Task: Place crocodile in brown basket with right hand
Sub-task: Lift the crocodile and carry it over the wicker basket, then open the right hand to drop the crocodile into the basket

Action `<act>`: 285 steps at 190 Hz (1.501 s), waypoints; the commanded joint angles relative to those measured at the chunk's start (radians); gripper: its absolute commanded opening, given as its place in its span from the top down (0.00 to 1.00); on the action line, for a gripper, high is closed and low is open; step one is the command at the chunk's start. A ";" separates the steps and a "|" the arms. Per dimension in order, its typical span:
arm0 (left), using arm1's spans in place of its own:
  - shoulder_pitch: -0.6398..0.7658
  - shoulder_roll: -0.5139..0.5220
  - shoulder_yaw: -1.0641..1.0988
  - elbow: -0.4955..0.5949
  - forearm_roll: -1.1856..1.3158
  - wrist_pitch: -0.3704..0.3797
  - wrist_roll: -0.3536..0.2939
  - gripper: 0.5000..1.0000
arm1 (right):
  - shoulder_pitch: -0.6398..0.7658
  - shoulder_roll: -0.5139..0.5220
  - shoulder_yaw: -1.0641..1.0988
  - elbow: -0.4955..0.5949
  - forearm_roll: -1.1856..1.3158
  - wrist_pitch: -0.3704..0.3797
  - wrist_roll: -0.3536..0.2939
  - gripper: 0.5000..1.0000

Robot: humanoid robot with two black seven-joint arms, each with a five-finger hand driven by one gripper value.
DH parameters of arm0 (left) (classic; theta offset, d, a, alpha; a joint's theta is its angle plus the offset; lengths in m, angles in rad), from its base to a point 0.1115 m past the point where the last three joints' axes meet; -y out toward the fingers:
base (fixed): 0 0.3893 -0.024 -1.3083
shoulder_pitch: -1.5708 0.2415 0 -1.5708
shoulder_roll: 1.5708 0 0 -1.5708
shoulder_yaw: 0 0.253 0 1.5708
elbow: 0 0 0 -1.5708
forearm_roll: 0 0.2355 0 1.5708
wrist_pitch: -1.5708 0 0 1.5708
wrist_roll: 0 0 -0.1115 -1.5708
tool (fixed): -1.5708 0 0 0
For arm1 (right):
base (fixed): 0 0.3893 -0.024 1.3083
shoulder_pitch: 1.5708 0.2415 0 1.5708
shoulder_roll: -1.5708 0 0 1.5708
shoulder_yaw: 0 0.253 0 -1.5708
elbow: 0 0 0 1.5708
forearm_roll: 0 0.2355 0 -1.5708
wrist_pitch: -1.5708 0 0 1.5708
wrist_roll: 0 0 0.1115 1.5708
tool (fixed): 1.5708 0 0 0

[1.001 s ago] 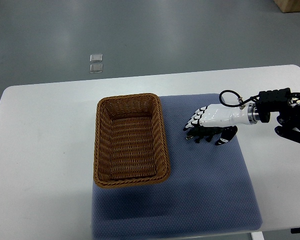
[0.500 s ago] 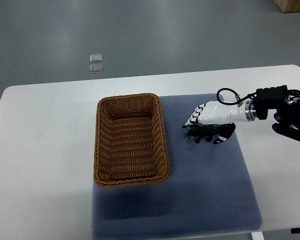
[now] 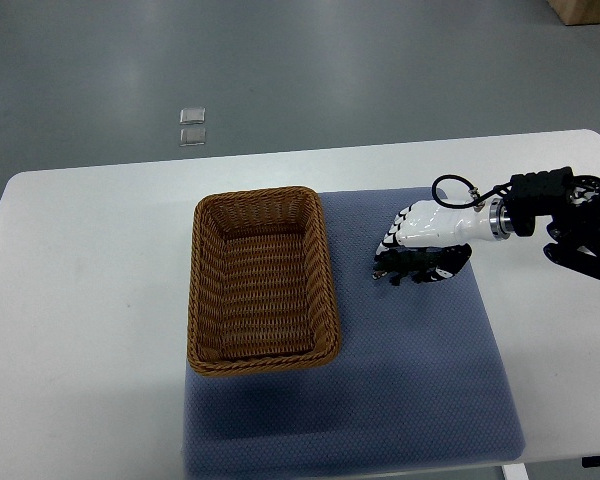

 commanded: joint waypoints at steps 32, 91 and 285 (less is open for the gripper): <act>0.000 0.000 0.001 0.000 0.000 0.000 -0.001 0.00 | 0.005 0.000 -0.023 -0.016 -0.002 -0.027 0.000 0.54; 0.000 0.000 0.000 0.000 0.000 0.000 0.001 0.00 | 0.028 0.000 -0.014 -0.017 0.003 -0.056 0.000 0.97; -0.009 0.000 0.000 0.000 0.000 0.000 -0.001 0.00 | 0.212 0.261 0.096 0.070 0.072 -0.082 0.000 0.93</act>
